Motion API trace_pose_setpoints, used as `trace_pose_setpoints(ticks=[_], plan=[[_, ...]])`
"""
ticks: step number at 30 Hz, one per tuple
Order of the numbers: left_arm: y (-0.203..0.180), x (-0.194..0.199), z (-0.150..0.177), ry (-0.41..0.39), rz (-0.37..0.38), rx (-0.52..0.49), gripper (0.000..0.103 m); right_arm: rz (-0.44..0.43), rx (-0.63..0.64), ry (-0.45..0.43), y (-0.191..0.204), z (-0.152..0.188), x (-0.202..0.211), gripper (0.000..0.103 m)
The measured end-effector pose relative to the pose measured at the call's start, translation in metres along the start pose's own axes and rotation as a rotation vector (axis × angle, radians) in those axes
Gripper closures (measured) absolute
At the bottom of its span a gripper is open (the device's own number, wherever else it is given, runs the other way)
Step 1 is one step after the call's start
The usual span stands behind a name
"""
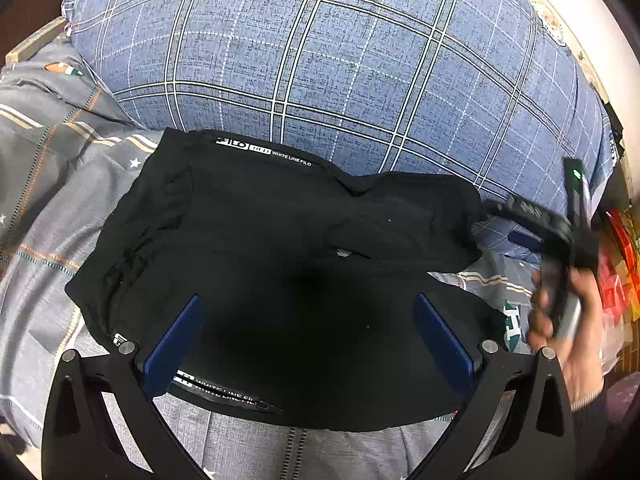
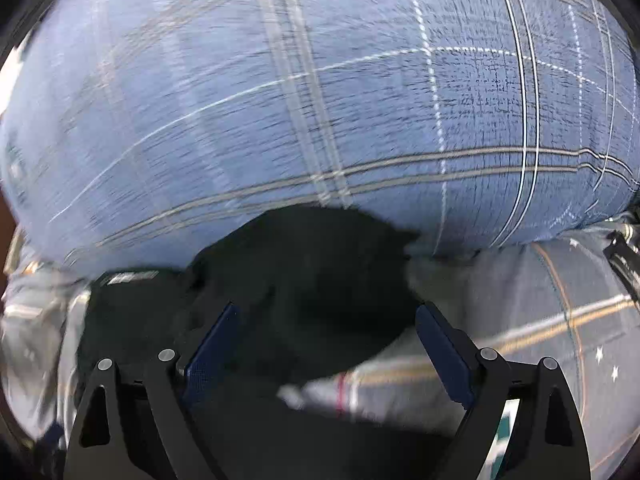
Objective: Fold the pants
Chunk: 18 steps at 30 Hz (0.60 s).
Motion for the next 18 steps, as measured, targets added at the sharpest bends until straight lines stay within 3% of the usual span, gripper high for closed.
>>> trace_pose_setpoints(ticks=[5, 8, 10, 12, 18], plan=[[-0.004, -0.004, 0.001, 0.005, -0.001, -0.015, 0.000, 0.018, -0.020, 0.062, -0.007, -0.023, -0.041, 0.018], [-0.006, -0.005, 0.001, 0.002, -0.005, -0.027, 0.000, 0.039, -0.022, 0.099, -0.005, -0.027, -0.059, 0.039], [-0.006, -0.004, 0.001, 0.000, -0.003, -0.029, 0.000, 0.067, -0.023, 0.096, -0.005, -0.026, -0.060, 0.072], [-0.006, -0.003, 0.002, 0.000, 0.000, -0.031, 0.000, 0.038, -0.029, 0.080, -0.002, -0.020, -0.052, 0.094], [-0.004, -0.001, 0.001, -0.010, 0.008, -0.021, 0.000, -0.022, 0.022, 0.013, 0.015, 0.009, 0.000, 0.100]])
Point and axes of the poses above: each gripper's, at about its wrist camera, not at the fingertips, and x roughly against the way its jaws point, y to its left, z to its underside, the point moved 1 cm from there along -x, roughly the way its jaws point, and after that the axes turned 11 degrees about x, right-handed, at the moved point
